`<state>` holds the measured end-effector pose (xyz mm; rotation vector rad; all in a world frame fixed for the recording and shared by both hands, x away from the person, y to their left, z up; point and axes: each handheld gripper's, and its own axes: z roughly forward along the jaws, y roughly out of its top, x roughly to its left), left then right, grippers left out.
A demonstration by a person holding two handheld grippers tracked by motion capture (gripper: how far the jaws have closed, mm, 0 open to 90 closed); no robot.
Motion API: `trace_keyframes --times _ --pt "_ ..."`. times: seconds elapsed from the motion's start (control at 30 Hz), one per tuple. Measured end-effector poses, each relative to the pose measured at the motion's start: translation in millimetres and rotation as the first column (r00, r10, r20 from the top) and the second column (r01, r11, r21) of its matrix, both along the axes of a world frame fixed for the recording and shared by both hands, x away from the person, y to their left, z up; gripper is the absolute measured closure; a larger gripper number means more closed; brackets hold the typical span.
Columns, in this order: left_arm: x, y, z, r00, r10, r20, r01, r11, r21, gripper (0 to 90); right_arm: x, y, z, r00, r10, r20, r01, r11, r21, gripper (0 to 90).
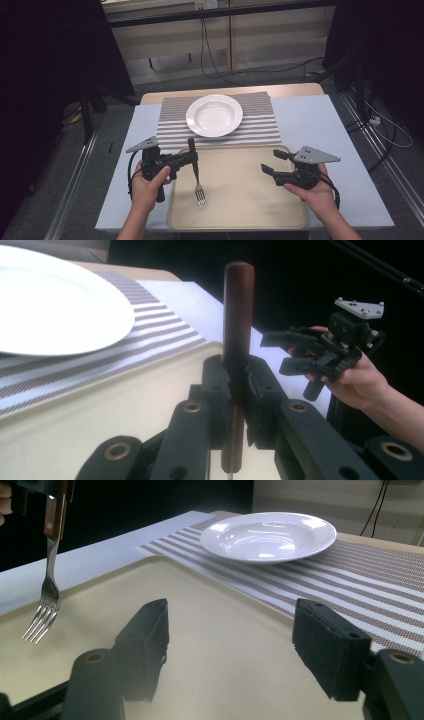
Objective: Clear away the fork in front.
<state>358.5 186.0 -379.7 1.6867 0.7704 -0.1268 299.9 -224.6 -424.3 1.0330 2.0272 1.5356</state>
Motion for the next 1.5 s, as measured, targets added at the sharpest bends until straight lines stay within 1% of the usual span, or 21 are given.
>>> trace_keyframes --times 0.03,0.23,0.33,0.4,0.47,0.53,0.6,0.67,0.7,0.73,0.77,0.8,0.83,0.9,0.93,0.97,1.0,1.1,1.27,1.3,1.5 --pt "-0.1 1.9 -1.1 1.0000 -0.002 -0.003 0.002 1.0000 0.006 81.0 0.0 0.0 -0.5 1.0000 -0.001 -0.001 0.001 1.000 0.001 29.6" --pt "-0.3 10.4 -5.2 0.9994 -0.007 -0.034 0.007 1.0000 0.001 81.0 0.9 0.1 -1.4 0.9998 -0.017 -0.005 0.017 1.000 -0.006 24.1" --pt "-0.8 10.7 -8.2 0.9986 -0.018 -0.050 0.018 0.9998 0.000 81.0 -0.4 -1.2 -2.2 0.9997 -0.020 -0.010 0.020 1.000 -0.015 22.9" --pt "-0.3 10.4 -11.2 0.9984 -0.030 -0.048 0.031 0.9994 0.014 80.9 -1.8 -2.9 -2.6 0.9998 -0.018 -0.012 0.018 1.000 -0.017 22.7" --pt "-0.1 10.0 -12.8 0.9982 -0.029 -0.053 0.030 0.9994 0.015 80.9 -3.3 -4.9 -2.2 0.9998 -0.017 -0.009 0.017 1.000 -0.019 22.0" --pt "0.9 10.3 -17.4 0.9964 -0.042 -0.073 0.044 0.9989 0.019 80.9 -4.8 -7.2 -1.8 0.9998 -0.018 -0.006 0.018 1.000 -0.019 21.3" --pt "1.2 10.4 -19.5 0.9957 -0.044 -0.082 0.046 0.9988 0.018 80.9 -6.0 -9.4 -2.1 0.9998 -0.020 -0.007 0.020 1.000 -0.016 20.9" --pt "1.4 10.2 -20.5 0.9959 -0.039 -0.081 0.041 0.9990 0.016 80.7 -6.4 -11.2 -3.5 0.9997 -0.021 -0.009 0.021 1.000 -0.009 20.9" --pt "2.0 9.8 -22.8 0.9975 -0.026 -0.065 0.029 0.9987 0.041 80.2 -6.3 -11.8 -4.2 0.9998 -0.019 -0.007 0.019 1.000 -0.006 20.6" --pt "2.0 9.8 -22.8 0.9975 -0.026 -0.065 0.029 0.9987 0.041 79.5 -6.2 -12.1 -4.8 0.9998 -0.018 -0.007 0.018 1.000 0.000 20.5" --pt "2.8 8.6 -26.8 0.9984 -0.012 -0.056 0.016 0.9979 0.063 79.0 -6.0 -12.6 -5.3 0.9998 -0.020 -0.008 0.020 1.000 0.003 20.3" --pt "3.2 8.2 -28.9 0.9984 -0.010 -0.055 0.014 0.9977 0.067 78.6 -5.8 -12.9 -5.6 0.9997 -0.022 -0.009 0.022 1.000 0.004 19.9" --pt "3.5 7.9 -30.8 0.9986 -0.010 -0.051 0.014 0.9967 0.080 78.2 -5.8 -13.2 -5.7 0.9997 -0.025 -0.009 0.025 1.000 0.008 19.8" --pt "3.7 7.4 -33.9 0.9990 -0.003 -0.043 0.008 0.9936 0.113 76.7 -6.1 -14.4 -5.8 0.9996 -0.028 -0.007 0.028 0.999 0.014 19.7" --pt "3.7 7.4 -33.9 0.9990 -0.003 -0.043 0.008 0.9936 0.113 76.0 -6.1 -14.4 -5.8 0.9996 -0.028 -0.007 0.028 0.999 0.014 19.7" --pt "3.4 8.0 -36.8 0.9995 -0.003 -0.031 0.007 0.9911 0.133 75.5 -6.5 -15.6 -6.3 0.9995 -0.031 -0.008 0.031 0.999 0.017 19.7" --pt "3.2 8.4 -38.0 0.9996 0.003 -0.030 0.001 0.9891 0.147 74.8 -6.8 -16.2 -6.5 0.9995 -0.031 -0.010 0.031 0.999 0.015 19.6" --pt "3.2 11.6 -41.5 0.9992 0.014 -0.038 -0.008 0.9887 0.149 73.7 -7.7 -18.2 -7.4 0.9995 -0.029 -0.010 0.029 0.999 0.018 19.4" --pt "4.4 16.8 -46.2 0.9986 0.033 -0.041 -0.026 0.9865 0.162 72.1 -7.7 -21.4 -8.3 0.9992 -0.036 -0.014 0.037 0.999 0.024 19.3" --pt "4.7 17.1 -46.7 0.9988 0.033 -0.036 -0.027 0.9853 0.169 71.7 -7.8 -21.7 -8.3 0.9991 -0.039 -0.014 0.040 0.999 0.026 19.3" --pt "5.5 19.6 -49.6 0.9989 0.029 -0.038 -0.022 0.9839 0.177 70.4 -8.3 -21.9 -8.9 0.9990 -0.041 -0.016 0.041 0.999 0.022 19.2"
